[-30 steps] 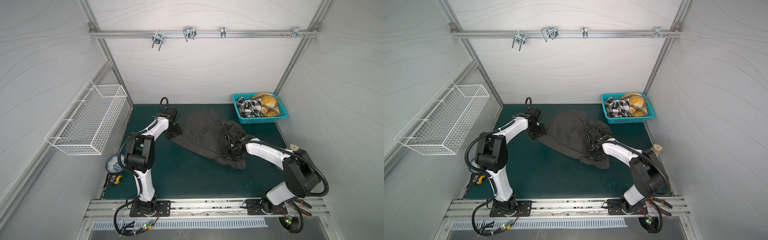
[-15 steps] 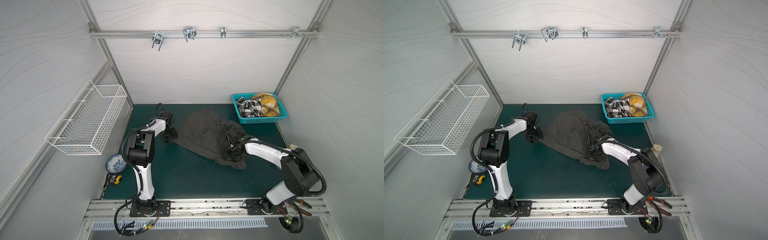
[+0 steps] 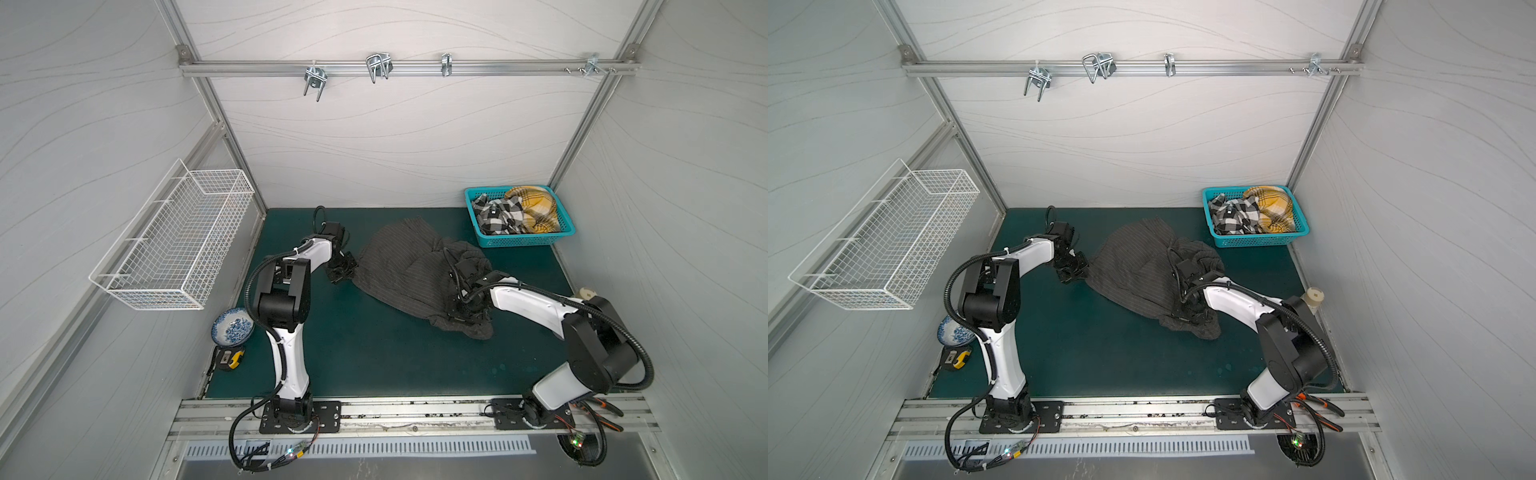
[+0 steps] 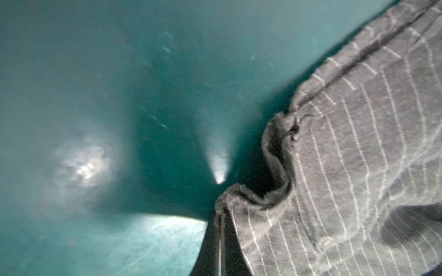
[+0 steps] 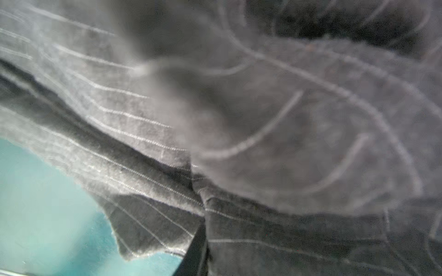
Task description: Fold and stack the long sleeve shirts
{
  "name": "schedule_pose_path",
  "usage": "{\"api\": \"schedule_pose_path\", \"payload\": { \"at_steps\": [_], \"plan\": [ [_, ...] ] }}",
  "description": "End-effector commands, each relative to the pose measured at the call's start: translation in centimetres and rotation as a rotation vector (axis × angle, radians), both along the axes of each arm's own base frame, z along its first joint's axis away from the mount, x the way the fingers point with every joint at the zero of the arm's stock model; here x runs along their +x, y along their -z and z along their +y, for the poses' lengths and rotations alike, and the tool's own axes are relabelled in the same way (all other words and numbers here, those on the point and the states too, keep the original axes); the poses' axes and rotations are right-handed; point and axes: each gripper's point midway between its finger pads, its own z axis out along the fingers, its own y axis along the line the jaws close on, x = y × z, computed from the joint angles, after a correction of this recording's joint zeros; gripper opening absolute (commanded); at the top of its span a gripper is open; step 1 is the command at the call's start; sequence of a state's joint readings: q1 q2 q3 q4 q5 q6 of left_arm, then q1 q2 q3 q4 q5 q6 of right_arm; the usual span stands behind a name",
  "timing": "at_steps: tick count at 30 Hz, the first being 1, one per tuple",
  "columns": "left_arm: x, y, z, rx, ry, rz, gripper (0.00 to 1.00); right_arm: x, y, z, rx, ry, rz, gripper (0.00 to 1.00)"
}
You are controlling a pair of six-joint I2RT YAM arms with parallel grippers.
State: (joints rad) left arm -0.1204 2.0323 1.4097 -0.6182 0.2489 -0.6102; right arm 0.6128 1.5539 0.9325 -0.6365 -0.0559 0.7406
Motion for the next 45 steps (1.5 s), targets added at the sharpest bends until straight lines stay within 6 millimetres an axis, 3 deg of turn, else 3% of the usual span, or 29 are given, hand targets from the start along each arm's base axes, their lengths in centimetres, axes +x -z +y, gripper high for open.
{"api": "schedule_pose_path", "payload": {
  "at_steps": [1, 5, 11, 14, 19, 23, 26, 28, 30, 33, 36, 40, 43, 45],
  "plan": [
    [1.8, -6.3, -1.7, -0.055, 0.002, -0.161, 0.00, 0.2, -1.5, -1.2, -0.031, -0.002, -0.027, 0.38],
    [2.5, -15.2, -3.3, -0.053, 0.014, -0.365, 0.00, 1.0, -3.3, -2.7, -0.038, 0.023, -0.062, 0.59],
    [1.0, -28.4, -8.5, -0.175, 0.080, -0.659, 0.00, 0.7, -7.5, -2.2, 0.015, -0.039, -0.177, 0.71],
    [-0.6, -33.9, -11.2, -0.258, 0.125, -0.786, 0.00, -1.8, -9.4, -0.2, 0.026, -0.137, -0.271, 0.78],
    [-2.5, -39.2, -14.0, -0.339, 0.190, -0.889, 0.00, -6.8, -10.3, 5.9, 0.198, -0.305, -0.389, 0.84],
    [-3.2, -41.1, -14.9, -0.374, 0.205, -0.923, 0.00, -7.6, -10.1, 10.0, 0.297, -0.349, -0.404, 0.84],
    [-3.5, -41.8, -14.9, -0.380, 0.205, -0.936, 0.00, -5.1, -8.9, 11.0, 0.199, -0.316, -0.391, 0.81],
    [-3.7, -41.9, -14.6, -0.367, 0.201, -0.942, 0.00, -2.7, -7.7, 10.4, 0.102, -0.269, -0.383, 0.76],
    [-3.8, -41.7, -14.2, -0.337, 0.200, -0.942, 0.00, -0.4, -6.4, 8.3, -0.002, -0.182, -0.364, 0.72],
    [-3.8, -40.8, -13.2, -0.258, 0.200, -0.946, 0.00, 3.0, -5.5, 3.1, -0.116, -0.023, -0.325, 0.64],
    [-3.3, -38.9, -11.0, -0.134, 0.154, -0.906, 0.00, 5.5, -6.5, -3.2, -0.190, 0.129, -0.320, 0.64],
    [-3.1, -37.7, -9.3, -0.140, 0.104, -0.872, 0.00, 8.1, -8.2, -9.7, -0.176, 0.250, -0.313, 0.66],
    [-3.3, -38.8, -10.0, -0.203, 0.116, -0.913, 0.00, 9.0, -9.7, -11.6, -0.171, 0.231, -0.319, 0.67],
    [-3.0, -38.9, -10.5, -0.227, 0.122, -0.915, 0.00, 8.7, -11.0, -10.4, -0.120, 0.163, -0.351, 0.62]
  ]
}}
